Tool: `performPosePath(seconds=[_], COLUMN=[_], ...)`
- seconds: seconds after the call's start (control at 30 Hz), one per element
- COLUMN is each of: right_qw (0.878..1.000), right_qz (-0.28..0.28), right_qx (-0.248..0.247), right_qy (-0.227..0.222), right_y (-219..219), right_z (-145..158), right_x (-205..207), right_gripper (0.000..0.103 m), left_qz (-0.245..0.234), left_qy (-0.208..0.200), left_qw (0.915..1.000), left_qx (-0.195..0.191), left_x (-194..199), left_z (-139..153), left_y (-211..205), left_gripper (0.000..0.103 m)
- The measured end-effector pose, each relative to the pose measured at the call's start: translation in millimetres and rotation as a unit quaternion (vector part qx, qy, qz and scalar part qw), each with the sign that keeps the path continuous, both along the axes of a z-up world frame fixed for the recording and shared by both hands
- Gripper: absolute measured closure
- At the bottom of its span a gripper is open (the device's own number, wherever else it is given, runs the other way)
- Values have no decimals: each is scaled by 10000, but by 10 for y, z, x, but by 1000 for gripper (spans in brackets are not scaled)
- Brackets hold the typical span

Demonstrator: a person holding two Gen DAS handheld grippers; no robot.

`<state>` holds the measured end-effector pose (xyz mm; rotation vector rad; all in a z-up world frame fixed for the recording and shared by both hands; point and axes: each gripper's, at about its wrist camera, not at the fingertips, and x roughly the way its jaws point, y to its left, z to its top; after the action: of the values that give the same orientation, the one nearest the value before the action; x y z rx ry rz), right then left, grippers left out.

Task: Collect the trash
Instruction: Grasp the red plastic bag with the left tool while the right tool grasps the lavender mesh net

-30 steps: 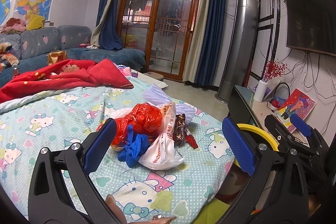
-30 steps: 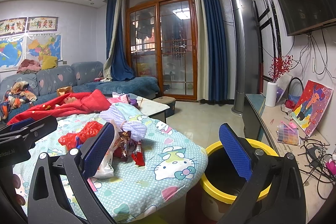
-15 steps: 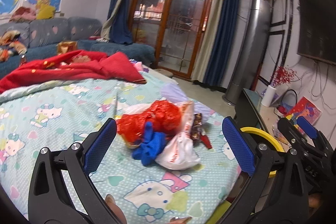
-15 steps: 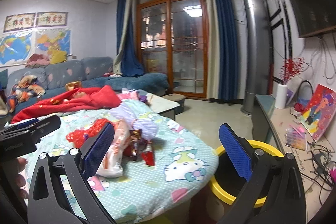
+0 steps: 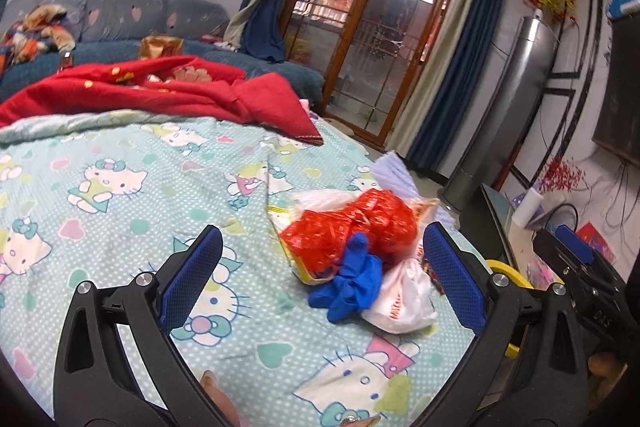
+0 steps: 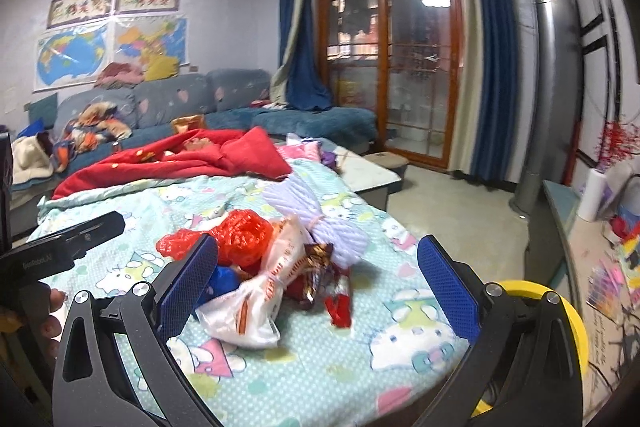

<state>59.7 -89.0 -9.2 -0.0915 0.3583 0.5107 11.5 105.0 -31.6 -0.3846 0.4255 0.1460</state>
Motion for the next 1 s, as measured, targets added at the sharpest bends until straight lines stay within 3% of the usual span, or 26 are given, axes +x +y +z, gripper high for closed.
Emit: performPosePath(seconds=[0.3,0.37,0.57,0.63,0.83,0.9,1.0], right_qw=[9980,9968,9907,9865,9737,9697,9601], right_qz=[-217,-269,-221,-215,71,200,449], right_qx=[68,55,152,257,571,627,758], right_qy=[593,757,1337,1603,2203,2352,2655], right_y=[-9,-27,22,12,11,22,44], right_z=[-51,-81,-233,-307,-507,-551,-624], right_x=[719,891,1339,1483,1742,1769,1782], right_gripper=[9,18,27,34,37,44,70], left_qz=[-165,-158,-237,-256,-506,-623,-733], left_qy=[252,313,511,601,723,745,764], left_qw=[9990,9984,9950,9924,9798,9748,9695], left_qx=[-330,-443,-830,-1039,-1797,-2006,-2209], left_x=[387,512,770,825,906,933,939], left_z=[-7,-33,-212,-318,-571,-618,-666], left_y=[224,278,382,426,511,506,496], left_gripper=[11,11,11,11,16,20,29])
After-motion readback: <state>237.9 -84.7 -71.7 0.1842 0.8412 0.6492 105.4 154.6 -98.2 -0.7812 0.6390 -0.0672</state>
